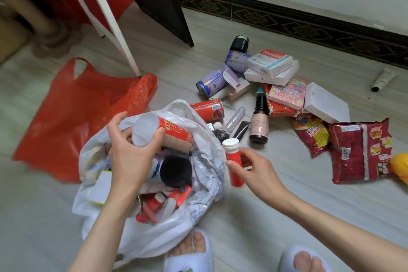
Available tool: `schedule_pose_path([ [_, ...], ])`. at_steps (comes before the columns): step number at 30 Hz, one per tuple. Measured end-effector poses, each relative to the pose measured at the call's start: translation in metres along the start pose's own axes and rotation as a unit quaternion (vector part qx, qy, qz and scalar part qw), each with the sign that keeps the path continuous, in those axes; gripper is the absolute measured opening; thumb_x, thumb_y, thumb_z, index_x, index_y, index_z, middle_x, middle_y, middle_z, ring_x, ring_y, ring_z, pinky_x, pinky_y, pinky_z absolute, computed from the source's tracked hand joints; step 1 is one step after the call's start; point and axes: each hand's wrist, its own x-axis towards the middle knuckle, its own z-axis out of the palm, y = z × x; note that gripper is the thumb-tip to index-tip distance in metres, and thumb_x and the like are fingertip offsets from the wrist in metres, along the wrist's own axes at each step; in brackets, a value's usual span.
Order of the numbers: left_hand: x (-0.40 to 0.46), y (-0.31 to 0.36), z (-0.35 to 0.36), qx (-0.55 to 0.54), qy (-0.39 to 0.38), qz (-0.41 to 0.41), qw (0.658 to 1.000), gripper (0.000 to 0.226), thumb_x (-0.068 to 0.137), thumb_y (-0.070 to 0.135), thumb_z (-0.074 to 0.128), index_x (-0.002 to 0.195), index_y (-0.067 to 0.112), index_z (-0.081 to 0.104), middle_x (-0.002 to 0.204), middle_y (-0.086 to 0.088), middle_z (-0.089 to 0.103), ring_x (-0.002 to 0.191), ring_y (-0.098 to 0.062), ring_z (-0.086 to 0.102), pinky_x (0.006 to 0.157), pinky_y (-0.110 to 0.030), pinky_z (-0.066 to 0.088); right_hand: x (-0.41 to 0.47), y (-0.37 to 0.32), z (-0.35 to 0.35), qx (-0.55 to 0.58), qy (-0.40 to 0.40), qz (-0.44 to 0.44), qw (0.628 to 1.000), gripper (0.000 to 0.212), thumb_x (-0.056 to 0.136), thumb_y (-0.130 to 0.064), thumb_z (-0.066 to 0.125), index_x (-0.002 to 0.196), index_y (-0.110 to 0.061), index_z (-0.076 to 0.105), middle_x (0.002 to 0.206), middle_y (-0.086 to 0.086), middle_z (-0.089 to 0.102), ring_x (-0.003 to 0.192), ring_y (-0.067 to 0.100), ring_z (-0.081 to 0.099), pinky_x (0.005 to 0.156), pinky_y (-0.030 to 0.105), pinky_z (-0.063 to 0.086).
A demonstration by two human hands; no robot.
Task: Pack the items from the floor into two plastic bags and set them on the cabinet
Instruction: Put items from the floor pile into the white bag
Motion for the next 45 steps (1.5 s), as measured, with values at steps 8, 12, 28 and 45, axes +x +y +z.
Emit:
schedule_pose_path([
  [8,0.014,-0.042,-0.064,0.160,-0.028,-0.063,0.985,0.057,0.067,0.043,0.075,0.114,0.039,0.044,0.098,0.009,0.057,0.093,-0.010,0.052,0.091,-0.031,0.040,0.024,-0.036,0.068,-0.066,-0.109,-0.025,0.992,0.036,0.078,-0.044,0.064,0.108,-0.026,0.056,0.094,-0.001,0.068,0.086,0.017,0.062,0.081,0.032,0.050],
  [12,0.013,-0.064,-0.075,0.231,-0.100,-0.082,0.964,0.039,0.070,0.039,0.073,0.106,0.033,0.058,0.110,0.001,0.066,0.107,-0.027,0.056,0.090,-0.034,0.040,0.028,-0.053,0.108,-0.090,-0.111,-0.019,0.990,0.037,0.079,-0.046,0.062,0.107,-0.023,0.055,0.096,0.003,0.069,0.091,0.023,0.062,0.080,0.033,0.048],
  [28,0.017,-0.085,-0.055,0.291,-0.180,-0.107,0.934,0.052,0.068,0.054,0.066,0.113,0.029,0.064,0.105,-0.008,0.070,0.102,-0.025,0.061,0.079,-0.029,0.044,0.024,-0.073,0.153,-0.088,-0.122,-0.042,0.988,0.028,0.085,-0.018,0.050,0.113,-0.015,0.055,0.110,0.008,0.063,0.101,0.026,0.059,0.089,0.037,0.047],
  [45,-0.021,-0.087,-0.026,0.358,-0.142,-0.017,0.923,0.043,0.091,0.028,0.049,0.132,0.015,0.049,0.141,-0.015,0.043,0.130,-0.036,0.035,0.110,-0.047,0.025,0.019,-0.024,0.066,-0.282,-0.073,-0.198,0.936,0.030,0.086,-0.016,0.058,0.113,-0.006,0.060,0.116,0.011,0.061,0.108,0.030,0.057,0.096,0.039,0.042],
])
